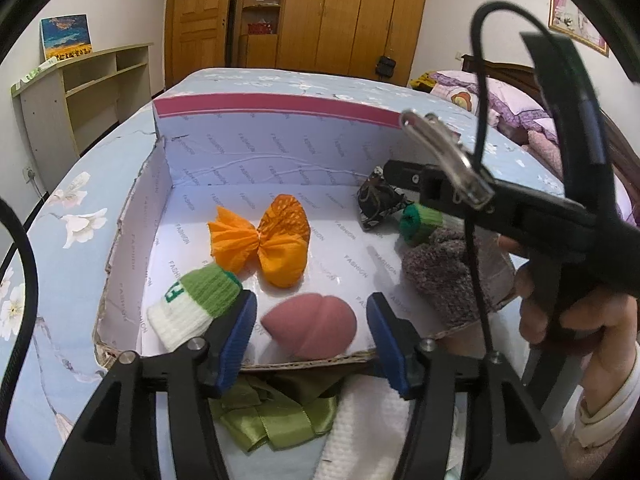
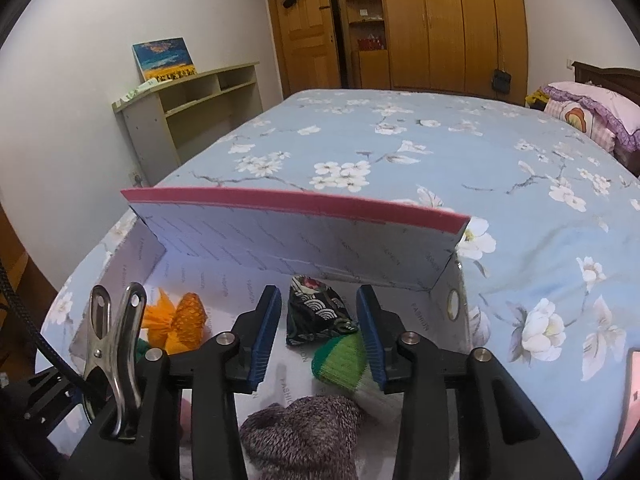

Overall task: Organize soft objects
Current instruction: 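Lower the pouch into the box and open the right gripper while the left releases the pink egg inside, then withdraw both grippers from the box back over the pile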

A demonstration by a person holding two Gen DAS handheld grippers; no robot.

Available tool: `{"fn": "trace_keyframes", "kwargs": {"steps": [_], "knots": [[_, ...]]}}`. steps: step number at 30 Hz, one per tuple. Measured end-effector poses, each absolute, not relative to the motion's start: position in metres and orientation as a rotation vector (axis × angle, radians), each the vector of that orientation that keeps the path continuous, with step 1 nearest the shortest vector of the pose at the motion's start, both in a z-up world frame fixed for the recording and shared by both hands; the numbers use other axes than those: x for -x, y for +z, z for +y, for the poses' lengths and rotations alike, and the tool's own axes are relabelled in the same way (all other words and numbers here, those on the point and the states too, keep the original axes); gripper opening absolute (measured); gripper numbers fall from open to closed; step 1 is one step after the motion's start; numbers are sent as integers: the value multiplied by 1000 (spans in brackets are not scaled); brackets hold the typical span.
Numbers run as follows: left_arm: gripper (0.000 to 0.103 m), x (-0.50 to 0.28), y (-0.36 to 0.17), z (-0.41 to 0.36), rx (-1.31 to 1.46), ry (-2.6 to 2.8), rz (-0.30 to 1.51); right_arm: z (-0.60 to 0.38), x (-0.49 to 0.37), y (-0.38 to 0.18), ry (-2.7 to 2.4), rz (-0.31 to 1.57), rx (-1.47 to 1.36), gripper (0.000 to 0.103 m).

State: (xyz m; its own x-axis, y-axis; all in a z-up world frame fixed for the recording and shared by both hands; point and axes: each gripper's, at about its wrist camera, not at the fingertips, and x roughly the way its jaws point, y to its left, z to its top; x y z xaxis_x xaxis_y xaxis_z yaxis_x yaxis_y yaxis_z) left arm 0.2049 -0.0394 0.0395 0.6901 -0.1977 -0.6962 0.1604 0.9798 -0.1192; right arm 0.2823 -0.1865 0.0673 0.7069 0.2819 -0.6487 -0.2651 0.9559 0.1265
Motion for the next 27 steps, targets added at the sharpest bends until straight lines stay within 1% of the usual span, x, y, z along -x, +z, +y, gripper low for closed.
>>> {"fn": "trace_keyframes", "kwargs": {"steps": [7, 15, 17, 27], "knots": [[65, -199, 46, -39, 58, -195, 790, -191, -266, 80, 312, 707, -38, 41], [65, -183, 58, -38, 50, -197, 768, -195, -240, 92, 329, 685, -41, 43], [66, -178, 62, -37, 54, -202, 764, -196, -231, 95, 331, 679, -46, 47], [66, -149, 71, -33, 71, -215, 765, -204, -191, 99, 332, 675, -71, 48]]}}
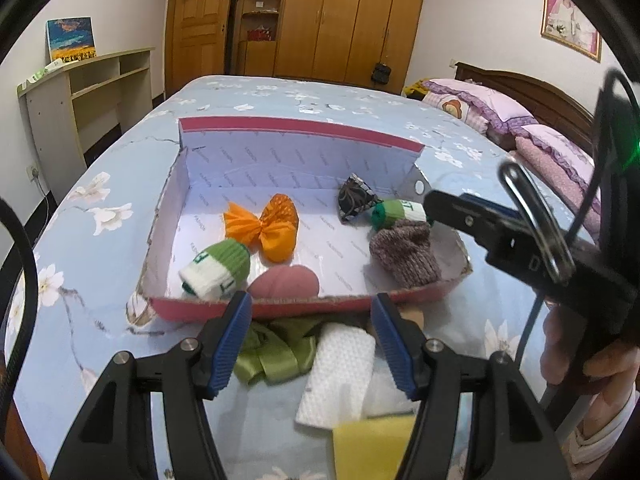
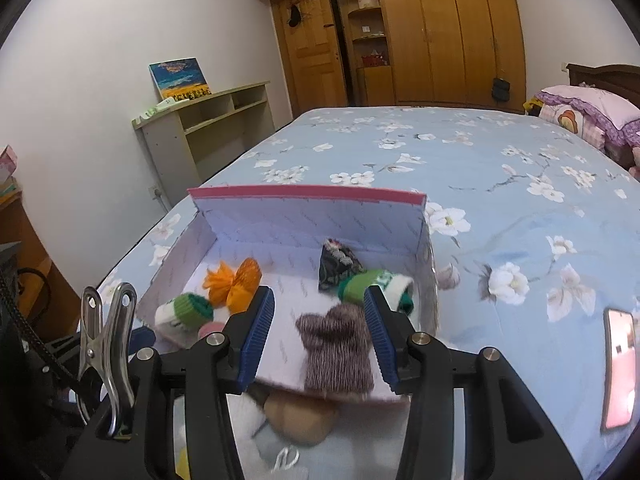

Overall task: Organize soft objects
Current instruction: 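Withdraw both grippers from the box back over the pile, then grasp the yellow sponge with the left gripper while the right grasps the clear plastic bag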

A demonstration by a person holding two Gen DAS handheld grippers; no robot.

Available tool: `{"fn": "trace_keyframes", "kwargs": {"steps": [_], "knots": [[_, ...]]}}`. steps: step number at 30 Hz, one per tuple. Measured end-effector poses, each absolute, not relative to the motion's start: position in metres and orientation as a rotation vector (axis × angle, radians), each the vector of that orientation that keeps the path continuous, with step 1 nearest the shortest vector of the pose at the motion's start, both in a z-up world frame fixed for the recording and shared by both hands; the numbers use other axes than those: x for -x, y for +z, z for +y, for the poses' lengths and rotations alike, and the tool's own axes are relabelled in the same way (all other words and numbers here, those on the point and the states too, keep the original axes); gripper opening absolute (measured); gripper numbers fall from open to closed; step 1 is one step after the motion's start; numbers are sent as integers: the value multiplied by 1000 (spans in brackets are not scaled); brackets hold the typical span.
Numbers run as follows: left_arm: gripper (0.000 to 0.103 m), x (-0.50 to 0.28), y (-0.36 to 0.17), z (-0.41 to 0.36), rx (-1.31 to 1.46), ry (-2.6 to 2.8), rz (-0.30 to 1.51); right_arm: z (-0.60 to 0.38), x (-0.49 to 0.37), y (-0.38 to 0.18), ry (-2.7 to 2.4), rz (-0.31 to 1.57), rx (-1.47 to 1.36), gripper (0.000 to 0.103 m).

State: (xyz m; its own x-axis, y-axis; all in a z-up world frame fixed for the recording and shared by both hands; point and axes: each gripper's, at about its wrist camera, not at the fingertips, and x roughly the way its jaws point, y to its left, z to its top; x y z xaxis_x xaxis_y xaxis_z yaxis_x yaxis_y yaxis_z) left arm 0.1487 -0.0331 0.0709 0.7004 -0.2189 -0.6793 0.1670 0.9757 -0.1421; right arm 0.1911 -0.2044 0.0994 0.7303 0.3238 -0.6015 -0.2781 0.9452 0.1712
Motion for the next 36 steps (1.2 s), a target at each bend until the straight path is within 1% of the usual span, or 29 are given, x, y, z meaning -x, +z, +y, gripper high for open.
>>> {"fn": "trace_keyframes", "kwargs": {"steps": [14, 23, 30, 36], "knots": [[66, -101, 65, -30, 103, -254, 800, -224, -135, 82, 287, 708, -117, 48], [66, -73, 59, -52, 97, -320, 829, -234, -106, 63, 263, 733, -135, 48], [66, -69, 41, -74, 53, -332, 872, -246, -89, 45, 244, 756, -180, 48], [66, -72, 30, -79, 22, -275, 889, -253, -83, 33, 244, 775, -211, 48]]}}
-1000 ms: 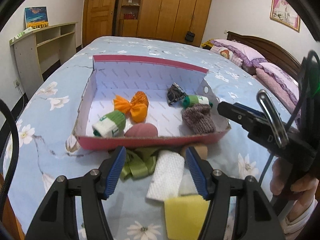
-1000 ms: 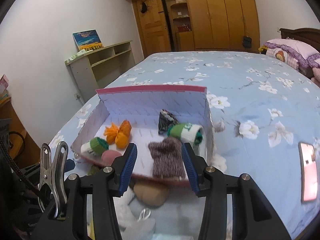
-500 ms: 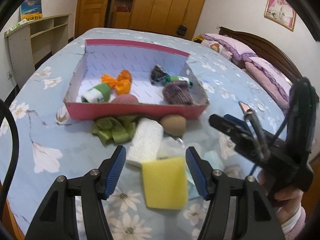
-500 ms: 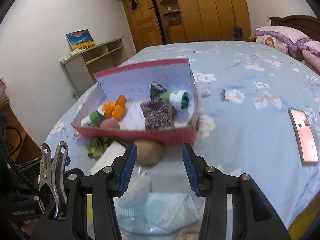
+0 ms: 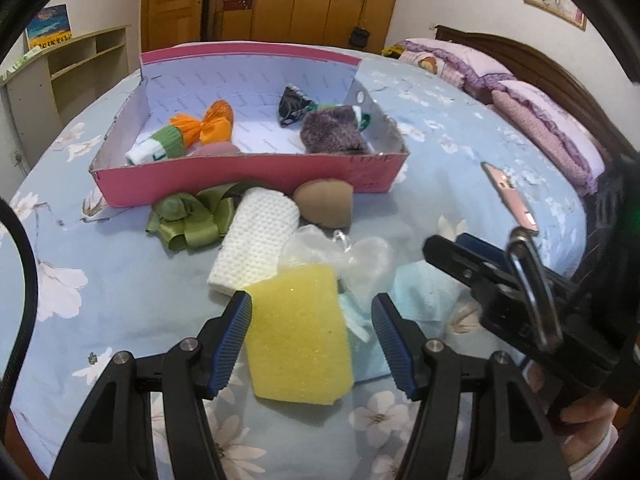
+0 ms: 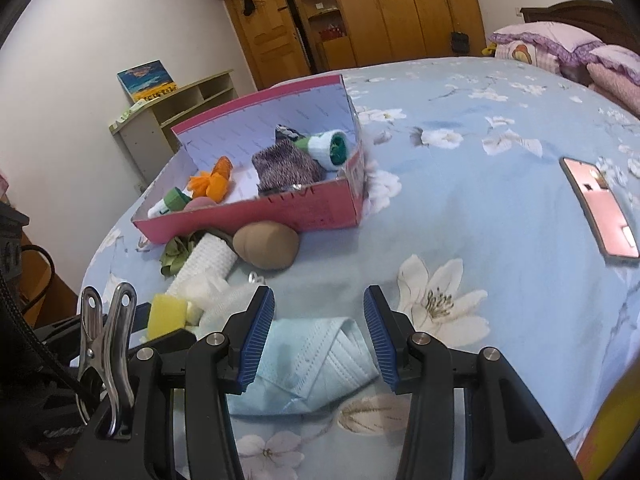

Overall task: Organize soft objects
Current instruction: 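Grasp the yellow sponge with the left gripper while the right grasps the clear plastic bag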

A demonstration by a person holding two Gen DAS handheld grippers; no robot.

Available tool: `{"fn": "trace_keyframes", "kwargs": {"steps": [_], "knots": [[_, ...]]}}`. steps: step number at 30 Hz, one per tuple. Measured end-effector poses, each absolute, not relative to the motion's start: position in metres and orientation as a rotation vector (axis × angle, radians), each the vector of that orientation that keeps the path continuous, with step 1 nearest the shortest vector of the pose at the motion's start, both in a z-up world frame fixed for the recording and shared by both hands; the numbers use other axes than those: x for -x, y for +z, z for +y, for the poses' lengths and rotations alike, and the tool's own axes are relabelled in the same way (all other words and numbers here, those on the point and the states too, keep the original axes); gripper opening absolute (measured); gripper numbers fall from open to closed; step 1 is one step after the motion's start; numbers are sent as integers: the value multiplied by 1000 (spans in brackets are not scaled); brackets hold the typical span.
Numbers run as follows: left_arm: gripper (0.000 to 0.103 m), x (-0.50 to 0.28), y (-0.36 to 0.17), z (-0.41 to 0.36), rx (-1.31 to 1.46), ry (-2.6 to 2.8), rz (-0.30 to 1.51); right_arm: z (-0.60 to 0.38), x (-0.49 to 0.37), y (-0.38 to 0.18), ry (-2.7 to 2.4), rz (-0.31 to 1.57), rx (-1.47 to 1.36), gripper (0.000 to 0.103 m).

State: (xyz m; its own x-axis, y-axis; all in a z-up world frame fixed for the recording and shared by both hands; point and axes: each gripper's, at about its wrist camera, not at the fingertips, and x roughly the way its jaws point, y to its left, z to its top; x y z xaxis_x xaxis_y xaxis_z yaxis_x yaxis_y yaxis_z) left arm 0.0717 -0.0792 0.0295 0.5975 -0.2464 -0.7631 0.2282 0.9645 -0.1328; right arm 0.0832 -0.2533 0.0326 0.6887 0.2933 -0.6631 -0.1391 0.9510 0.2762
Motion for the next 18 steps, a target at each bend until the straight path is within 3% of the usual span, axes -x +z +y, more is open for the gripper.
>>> {"fn": "trace_keyframes", "kwargs": {"steps": [18], "knots": [[66, -60, 20, -49, 79, -294, 915, -248, -78, 10, 255, 812, -192, 48]]}}
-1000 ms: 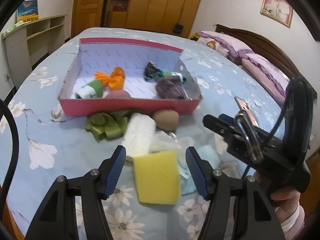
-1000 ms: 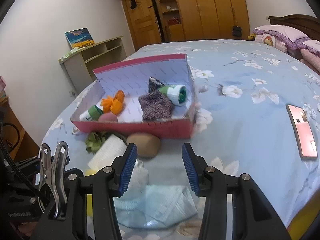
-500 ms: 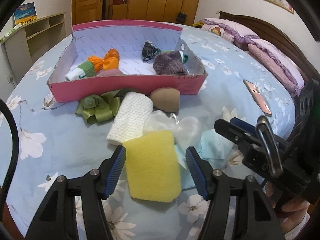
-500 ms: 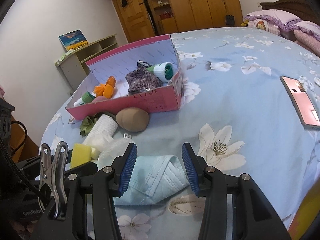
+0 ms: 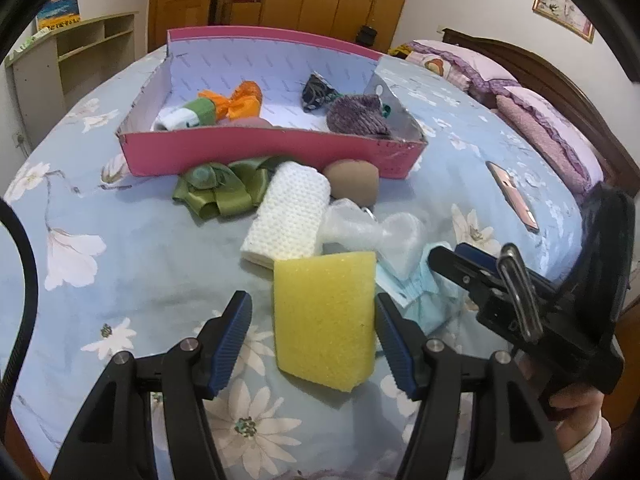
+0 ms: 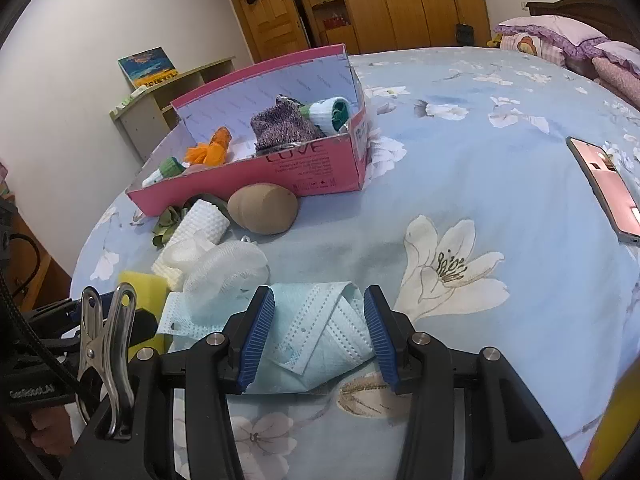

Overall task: Organize soft objects
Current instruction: 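Grasp the yellow sponge with the left gripper while the right grasps the clear plastic bag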

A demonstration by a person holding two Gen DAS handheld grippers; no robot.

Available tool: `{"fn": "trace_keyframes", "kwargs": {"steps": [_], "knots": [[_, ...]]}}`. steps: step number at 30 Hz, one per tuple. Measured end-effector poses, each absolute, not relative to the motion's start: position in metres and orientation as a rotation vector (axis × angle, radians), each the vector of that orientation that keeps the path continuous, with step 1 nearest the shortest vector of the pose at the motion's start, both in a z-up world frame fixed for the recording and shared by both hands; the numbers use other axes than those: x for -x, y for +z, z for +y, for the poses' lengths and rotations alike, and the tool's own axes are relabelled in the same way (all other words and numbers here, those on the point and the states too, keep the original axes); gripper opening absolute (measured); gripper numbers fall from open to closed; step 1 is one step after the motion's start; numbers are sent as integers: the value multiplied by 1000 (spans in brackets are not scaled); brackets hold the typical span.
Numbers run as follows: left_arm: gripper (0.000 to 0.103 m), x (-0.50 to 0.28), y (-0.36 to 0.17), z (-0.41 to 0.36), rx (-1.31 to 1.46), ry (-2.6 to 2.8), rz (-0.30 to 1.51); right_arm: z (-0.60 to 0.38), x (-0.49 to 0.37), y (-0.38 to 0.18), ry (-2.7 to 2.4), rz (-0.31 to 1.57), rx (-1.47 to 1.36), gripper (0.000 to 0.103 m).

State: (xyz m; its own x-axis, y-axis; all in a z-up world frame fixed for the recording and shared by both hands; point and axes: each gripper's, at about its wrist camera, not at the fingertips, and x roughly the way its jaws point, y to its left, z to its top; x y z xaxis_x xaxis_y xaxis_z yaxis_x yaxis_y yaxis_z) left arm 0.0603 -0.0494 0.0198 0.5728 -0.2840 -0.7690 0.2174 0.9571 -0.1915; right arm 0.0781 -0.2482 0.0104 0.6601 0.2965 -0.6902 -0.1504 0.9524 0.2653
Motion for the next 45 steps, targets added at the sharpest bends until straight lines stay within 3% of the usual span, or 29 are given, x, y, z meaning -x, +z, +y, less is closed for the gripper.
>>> {"fn": "trace_keyframes", "kwargs": {"steps": [13, 25, 45], "knots": [[58, -60, 16, -58, 84, -347, 929, -250, -77, 12, 256, 802, -197, 48], [58, -53, 40, -21, 60, -205, 827, -245, -72, 22, 276, 775, -197, 48], [58, -60, 15, 20, 148, -138, 864, -191, -86, 26, 375, 806, -128, 47]]}}
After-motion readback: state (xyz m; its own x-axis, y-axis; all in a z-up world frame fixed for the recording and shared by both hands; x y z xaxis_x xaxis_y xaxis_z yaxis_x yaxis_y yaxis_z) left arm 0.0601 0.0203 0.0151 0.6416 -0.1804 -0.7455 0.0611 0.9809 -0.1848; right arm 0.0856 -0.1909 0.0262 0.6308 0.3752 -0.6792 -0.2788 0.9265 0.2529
